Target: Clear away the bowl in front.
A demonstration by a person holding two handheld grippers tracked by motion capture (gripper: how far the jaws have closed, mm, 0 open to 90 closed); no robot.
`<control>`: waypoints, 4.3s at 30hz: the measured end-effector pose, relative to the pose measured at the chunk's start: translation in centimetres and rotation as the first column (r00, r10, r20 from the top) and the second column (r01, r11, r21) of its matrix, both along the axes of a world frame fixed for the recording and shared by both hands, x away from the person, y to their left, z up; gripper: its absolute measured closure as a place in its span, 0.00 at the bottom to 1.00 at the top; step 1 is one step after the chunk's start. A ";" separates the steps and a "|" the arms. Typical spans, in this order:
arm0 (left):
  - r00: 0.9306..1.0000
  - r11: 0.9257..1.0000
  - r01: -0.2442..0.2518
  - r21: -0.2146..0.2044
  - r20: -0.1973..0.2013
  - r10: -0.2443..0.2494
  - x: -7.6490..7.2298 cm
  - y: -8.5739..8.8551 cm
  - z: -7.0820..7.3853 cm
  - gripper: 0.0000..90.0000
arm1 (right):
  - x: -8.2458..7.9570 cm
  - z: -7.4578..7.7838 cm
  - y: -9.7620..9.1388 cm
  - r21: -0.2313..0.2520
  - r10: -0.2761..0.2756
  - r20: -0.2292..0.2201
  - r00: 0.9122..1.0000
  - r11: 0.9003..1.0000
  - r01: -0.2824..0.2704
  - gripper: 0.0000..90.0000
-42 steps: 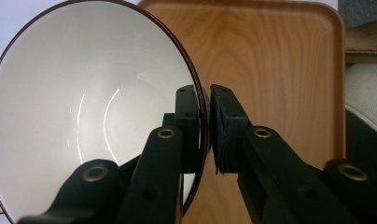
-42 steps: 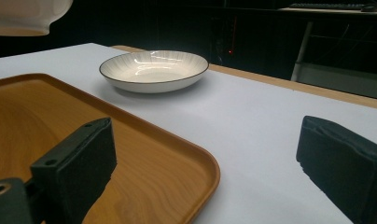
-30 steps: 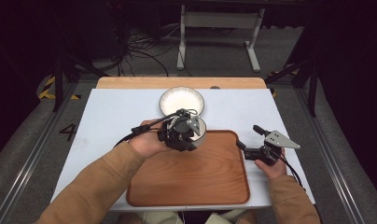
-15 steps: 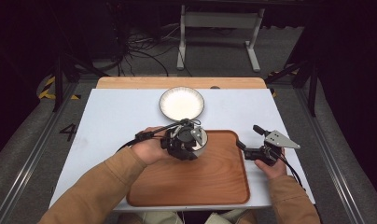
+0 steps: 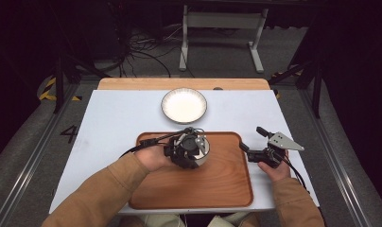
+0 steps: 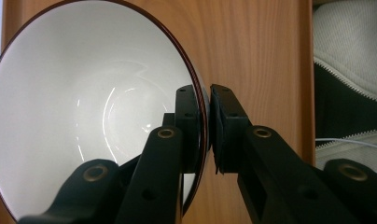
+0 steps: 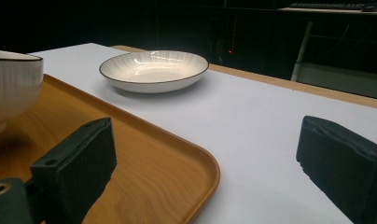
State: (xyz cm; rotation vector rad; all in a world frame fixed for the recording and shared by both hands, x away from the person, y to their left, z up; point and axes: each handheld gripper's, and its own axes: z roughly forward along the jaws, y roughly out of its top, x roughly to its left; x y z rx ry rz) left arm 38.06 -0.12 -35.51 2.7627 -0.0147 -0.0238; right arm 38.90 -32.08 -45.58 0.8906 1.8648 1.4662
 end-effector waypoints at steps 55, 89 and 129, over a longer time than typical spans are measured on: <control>0.988 0.998 0.048 0.045 -0.149 -0.041 -0.5 0.7 -2.7 0.60 | 0.0 0.0 0.0 0.003 -0.002 0.000 1.000 1.000 0.002 0.06; 0.963 0.872 -0.268 -0.409 -0.076 0.260 -1.0 10.0 0.4 0.43 | 0.0 0.0 0.0 -0.001 0.009 -0.003 1.000 1.000 -0.009 0.06; 0.834 0.521 -0.450 -0.726 -0.133 0.535 -1.6 20.2 -4.3 0.00 | 0.0 0.0 -0.1 0.006 0.007 -0.004 1.000 1.000 -0.007 0.05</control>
